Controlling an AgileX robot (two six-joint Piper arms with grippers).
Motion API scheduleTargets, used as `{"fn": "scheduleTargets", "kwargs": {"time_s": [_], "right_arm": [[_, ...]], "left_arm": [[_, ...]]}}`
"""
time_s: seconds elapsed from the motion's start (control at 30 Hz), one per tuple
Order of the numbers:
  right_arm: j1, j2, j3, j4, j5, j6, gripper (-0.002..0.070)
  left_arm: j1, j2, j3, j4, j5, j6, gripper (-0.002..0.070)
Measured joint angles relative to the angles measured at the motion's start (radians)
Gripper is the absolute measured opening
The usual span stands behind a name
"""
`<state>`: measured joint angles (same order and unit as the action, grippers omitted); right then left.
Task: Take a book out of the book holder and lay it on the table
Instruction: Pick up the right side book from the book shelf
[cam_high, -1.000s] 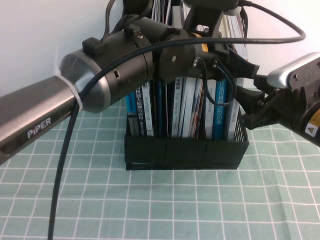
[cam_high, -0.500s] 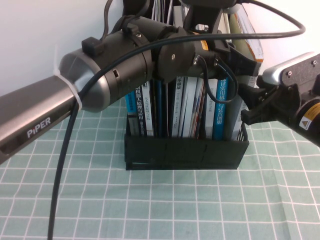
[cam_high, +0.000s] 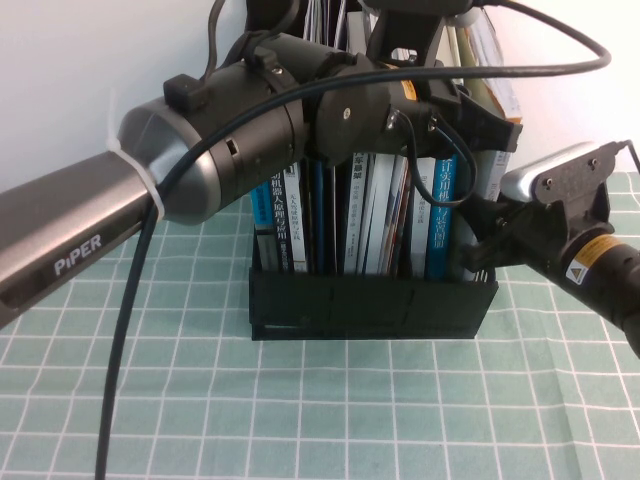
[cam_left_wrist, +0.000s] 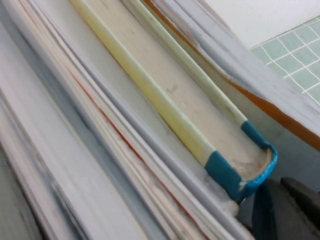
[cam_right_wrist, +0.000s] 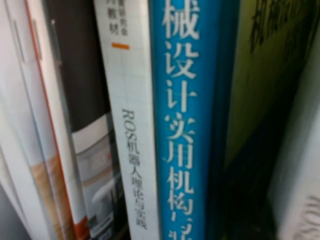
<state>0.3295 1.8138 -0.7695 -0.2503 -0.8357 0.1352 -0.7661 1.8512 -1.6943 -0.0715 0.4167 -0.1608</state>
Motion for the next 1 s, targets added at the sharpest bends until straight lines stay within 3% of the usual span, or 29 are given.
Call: {"fn": "scheduleTargets", "kwargs": {"time_s": [0.1,0.13,0.4,0.7,1.0], "right_arm": [[0.004,0.001,0.002,0.011,-0.007,-0.001,0.013],[0.004,0.001,0.002,0.021,-0.007,0.003,0.0118],[0.017,-0.088,0.012,0.167,0.052,-0.026,0.0119],[0.017,-0.275,0.016,0.163,0.028,-0.097,0.0119],[0.015,-0.458,0.02,0.117,0.037,-0.232,0.0119]], "left_arm": [[0.0,0.0,0.0,0.0,0.002,0.0,-0.0003],[0.0,0.0,0.0,0.0,0.004,0.0,-0.0003],[-0.037,-0.051,0.0,0.042,0.12,0.11,-0.0003],[-0.093,-0.207,0.0,0.103,0.184,0.129,-0.0003],[-0.093,-0.298,0.0,0.188,0.531,0.129,-0.0003]]}}
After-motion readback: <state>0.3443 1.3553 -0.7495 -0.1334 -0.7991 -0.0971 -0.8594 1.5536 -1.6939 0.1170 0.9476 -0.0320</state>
